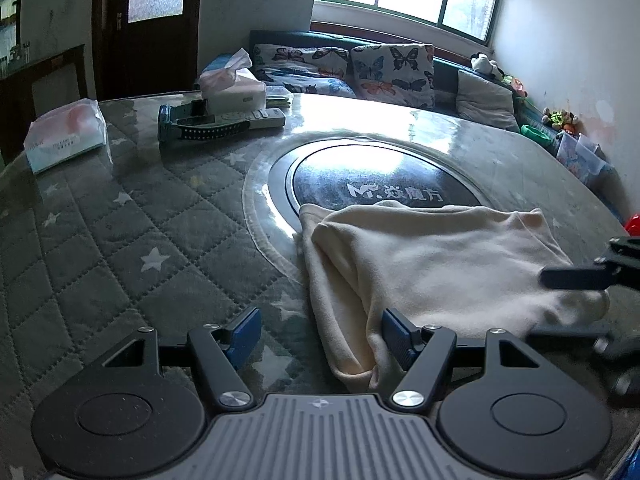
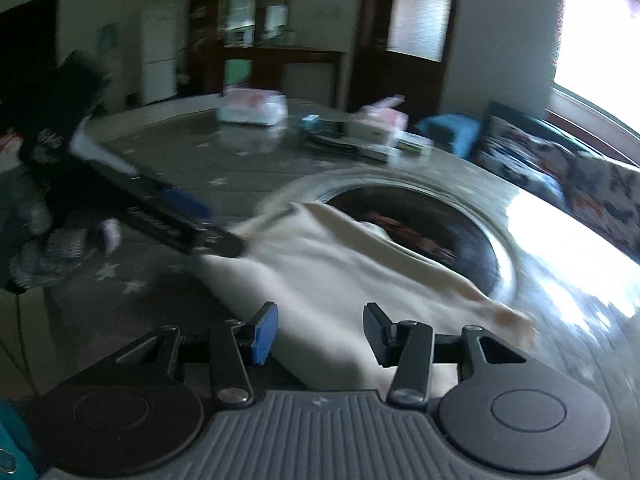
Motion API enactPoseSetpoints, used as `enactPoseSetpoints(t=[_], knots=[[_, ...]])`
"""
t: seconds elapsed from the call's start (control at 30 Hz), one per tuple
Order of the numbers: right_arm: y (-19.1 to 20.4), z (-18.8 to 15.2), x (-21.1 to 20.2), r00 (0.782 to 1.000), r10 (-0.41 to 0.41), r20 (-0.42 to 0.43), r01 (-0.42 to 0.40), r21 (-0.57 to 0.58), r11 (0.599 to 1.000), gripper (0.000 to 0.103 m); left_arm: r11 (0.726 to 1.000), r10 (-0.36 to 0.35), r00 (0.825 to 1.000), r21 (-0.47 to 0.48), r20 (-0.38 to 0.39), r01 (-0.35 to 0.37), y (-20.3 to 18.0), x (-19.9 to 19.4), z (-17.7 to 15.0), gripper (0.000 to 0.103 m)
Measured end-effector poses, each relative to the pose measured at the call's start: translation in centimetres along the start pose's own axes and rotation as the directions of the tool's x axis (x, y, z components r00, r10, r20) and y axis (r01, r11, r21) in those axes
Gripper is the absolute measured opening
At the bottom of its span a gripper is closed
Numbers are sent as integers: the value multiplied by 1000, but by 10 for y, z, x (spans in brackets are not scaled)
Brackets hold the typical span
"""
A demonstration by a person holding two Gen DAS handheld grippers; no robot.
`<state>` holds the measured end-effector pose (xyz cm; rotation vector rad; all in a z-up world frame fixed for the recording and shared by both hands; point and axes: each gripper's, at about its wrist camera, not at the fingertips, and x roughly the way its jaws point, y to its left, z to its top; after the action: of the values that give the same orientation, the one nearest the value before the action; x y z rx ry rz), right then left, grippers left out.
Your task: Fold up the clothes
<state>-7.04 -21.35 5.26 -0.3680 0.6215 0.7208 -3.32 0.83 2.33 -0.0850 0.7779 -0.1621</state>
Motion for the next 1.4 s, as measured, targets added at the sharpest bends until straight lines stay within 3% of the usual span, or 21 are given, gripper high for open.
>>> enactPoseSetpoints(t=[0.23,0.5,0.63,0.7,0.8,1.03,1.3,1.4], knots=[[40,21,28,997,73,-22,-75,-139,987,48,998,-38,999,-43,-10,38,8,1,4,70],[69,26,58,996,70,-53,-81,-237,968,47,985,-85,996,-153,-19,81,21,0,8,74],[74,25,63,998,36,-46,-47,-263,964,35,963,-118,993,-248,-15,110,26,-2,11,85],[70,26,59,999,38,-30,-45,-238,970,24,945,-130,992,-304,-9,121,29,-1,12,86],[57,30,52,999,52,0,-52,-168,984,19,907,-161,987,-394,2,148,32,0,15,86],[27,36,32,995,77,65,-76,-22,997,18,794,-258,966,-564,22,225,36,6,17,87],[27,30,25,993,95,77,-94,-11,995,18,723,-319,948,-647,-1,243,25,24,17,84],[28,28,23,992,101,78,-100,-17,995,18,716,-330,944,-654,-9,244,23,28,17,66]])
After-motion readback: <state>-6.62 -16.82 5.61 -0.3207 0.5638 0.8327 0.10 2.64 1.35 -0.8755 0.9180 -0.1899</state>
